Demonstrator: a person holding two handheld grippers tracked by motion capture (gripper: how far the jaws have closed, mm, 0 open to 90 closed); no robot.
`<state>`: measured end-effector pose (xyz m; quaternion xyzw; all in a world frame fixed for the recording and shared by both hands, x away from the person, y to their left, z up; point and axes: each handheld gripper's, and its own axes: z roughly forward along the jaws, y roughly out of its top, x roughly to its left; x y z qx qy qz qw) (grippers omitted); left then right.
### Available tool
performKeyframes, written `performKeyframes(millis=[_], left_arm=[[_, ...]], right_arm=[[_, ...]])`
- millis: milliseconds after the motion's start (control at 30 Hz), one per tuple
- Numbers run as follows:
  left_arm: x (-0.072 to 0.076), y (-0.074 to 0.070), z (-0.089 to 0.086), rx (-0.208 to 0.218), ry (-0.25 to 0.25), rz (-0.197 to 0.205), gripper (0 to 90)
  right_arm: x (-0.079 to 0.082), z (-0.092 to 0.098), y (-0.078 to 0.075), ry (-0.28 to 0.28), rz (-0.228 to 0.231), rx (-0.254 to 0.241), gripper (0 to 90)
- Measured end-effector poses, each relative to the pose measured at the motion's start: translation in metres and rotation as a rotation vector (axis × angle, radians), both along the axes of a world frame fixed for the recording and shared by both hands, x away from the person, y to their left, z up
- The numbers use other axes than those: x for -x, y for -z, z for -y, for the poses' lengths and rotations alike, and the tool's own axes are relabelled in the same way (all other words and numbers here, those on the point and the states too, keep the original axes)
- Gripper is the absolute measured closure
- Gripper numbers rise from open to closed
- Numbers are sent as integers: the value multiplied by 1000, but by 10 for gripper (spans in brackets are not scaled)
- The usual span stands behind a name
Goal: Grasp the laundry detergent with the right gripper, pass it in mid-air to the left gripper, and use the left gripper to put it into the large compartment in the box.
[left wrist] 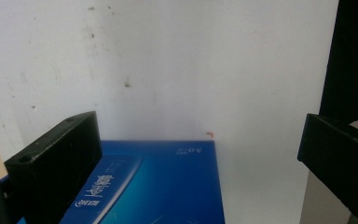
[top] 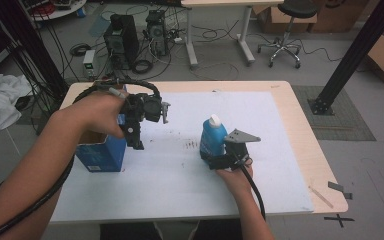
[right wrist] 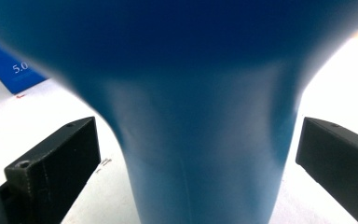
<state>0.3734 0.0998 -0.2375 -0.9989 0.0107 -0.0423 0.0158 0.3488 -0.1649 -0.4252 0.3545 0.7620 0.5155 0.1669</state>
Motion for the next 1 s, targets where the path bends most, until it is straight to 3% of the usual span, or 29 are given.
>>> performKeyframes(millis=[200, 600, 1000], left_arm=[[1, 1, 1, -1, 2, -1, 1], [1, 0, 1, -6, 5, 2, 1], [1, 2, -1, -8, 4, 0, 1]], right_arm=[[0, -1, 1, 7, 9, -1, 1], [3, 1, 3, 22, 55, -7, 134], [1, -3, 5, 28, 61, -4, 156]])
